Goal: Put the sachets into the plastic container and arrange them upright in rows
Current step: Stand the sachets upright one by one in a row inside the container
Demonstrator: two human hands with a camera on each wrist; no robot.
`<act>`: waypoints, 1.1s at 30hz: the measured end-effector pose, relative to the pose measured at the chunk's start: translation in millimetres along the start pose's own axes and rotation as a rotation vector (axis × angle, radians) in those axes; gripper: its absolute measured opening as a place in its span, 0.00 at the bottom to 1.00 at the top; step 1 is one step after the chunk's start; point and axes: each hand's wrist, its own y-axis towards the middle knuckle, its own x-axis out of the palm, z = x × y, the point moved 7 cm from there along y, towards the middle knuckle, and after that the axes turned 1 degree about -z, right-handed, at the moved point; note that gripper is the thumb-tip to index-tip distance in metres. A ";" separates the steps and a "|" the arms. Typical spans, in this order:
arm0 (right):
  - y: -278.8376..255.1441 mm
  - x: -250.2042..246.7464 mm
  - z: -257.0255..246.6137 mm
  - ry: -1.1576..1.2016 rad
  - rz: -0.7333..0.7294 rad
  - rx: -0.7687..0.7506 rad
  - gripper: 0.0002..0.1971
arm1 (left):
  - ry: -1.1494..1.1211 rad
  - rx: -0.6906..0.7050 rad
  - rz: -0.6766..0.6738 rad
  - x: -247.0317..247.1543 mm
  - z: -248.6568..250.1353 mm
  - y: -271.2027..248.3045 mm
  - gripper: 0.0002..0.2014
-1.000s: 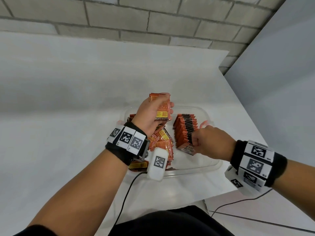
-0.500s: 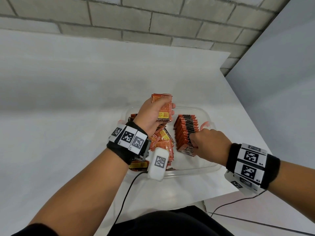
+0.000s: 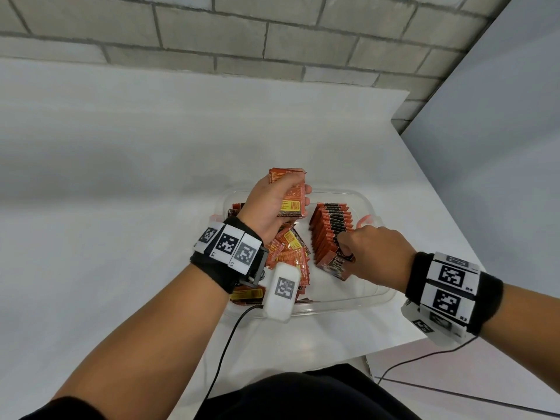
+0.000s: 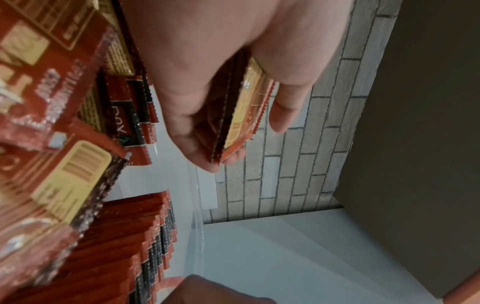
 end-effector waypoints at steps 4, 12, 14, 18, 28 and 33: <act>-0.1 -12.3 5.2 0.104 0.055 0.006 0.11 | -0.027 -0.026 0.017 -2.2 -2.8 1.3 0.06; 8.1 -73.8 26.5 0.782 0.414 0.028 0.20 | 0.115 -0.002 -0.084 6.9 -3.4 -1.8 0.05; 14.9 -70.1 23.3 0.836 0.366 0.038 0.22 | 0.130 -0.012 -0.101 7.6 -5.0 -1.7 0.07; 22.4 -62.4 23.9 0.977 0.352 0.047 0.15 | 0.118 -0.006 -0.134 10.5 -4.8 -2.8 0.08; -3.1 -86.3 18.8 0.809 0.758 -0.024 0.07 | -0.068 -0.043 -0.040 2.4 -3.4 1.4 0.16; 4.7 -62.1 -4.6 0.626 0.492 -0.132 0.11 | -0.079 0.030 -0.050 3.3 1.1 -0.1 0.08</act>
